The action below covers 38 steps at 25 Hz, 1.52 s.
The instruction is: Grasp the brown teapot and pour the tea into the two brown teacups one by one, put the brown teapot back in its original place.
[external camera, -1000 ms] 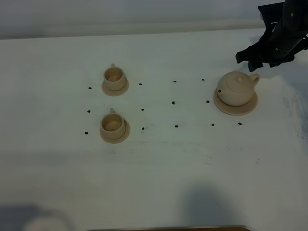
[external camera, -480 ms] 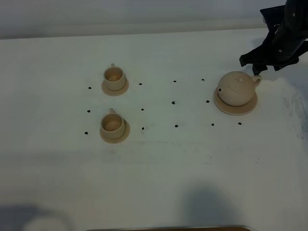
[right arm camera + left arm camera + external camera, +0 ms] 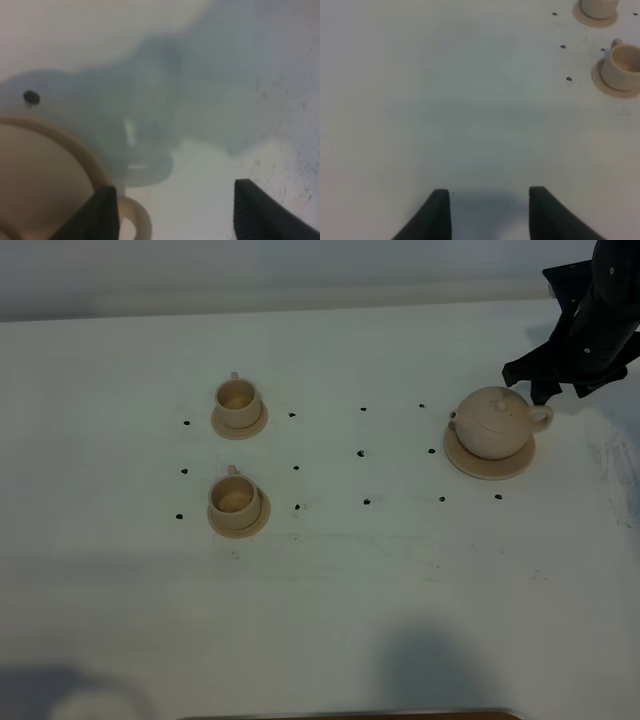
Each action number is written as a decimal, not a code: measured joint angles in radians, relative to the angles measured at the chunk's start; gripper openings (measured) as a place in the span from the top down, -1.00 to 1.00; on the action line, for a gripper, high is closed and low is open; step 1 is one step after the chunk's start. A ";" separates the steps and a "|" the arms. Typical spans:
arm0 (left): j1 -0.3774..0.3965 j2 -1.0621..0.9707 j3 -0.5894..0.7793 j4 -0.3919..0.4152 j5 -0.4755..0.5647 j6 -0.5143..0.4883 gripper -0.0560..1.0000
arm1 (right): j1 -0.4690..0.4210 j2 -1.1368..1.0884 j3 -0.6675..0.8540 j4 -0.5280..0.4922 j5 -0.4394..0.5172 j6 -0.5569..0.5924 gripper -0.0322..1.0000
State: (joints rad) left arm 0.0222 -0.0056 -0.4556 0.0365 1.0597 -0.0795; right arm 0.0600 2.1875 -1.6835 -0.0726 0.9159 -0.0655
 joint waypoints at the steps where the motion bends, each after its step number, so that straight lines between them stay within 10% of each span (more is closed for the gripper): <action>1: 0.000 0.000 0.000 0.000 0.000 0.000 0.08 | 0.000 0.000 0.000 0.006 0.002 0.000 -0.01; 38: 0.000 0.000 0.000 0.000 0.000 0.000 0.08 | -0.009 0.000 -0.081 -0.010 0.121 -0.029 -0.01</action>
State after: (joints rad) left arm 0.0222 -0.0056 -0.4556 0.0365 1.0597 -0.0795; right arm 0.0505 2.1875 -1.7641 -0.0824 1.0370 -0.0946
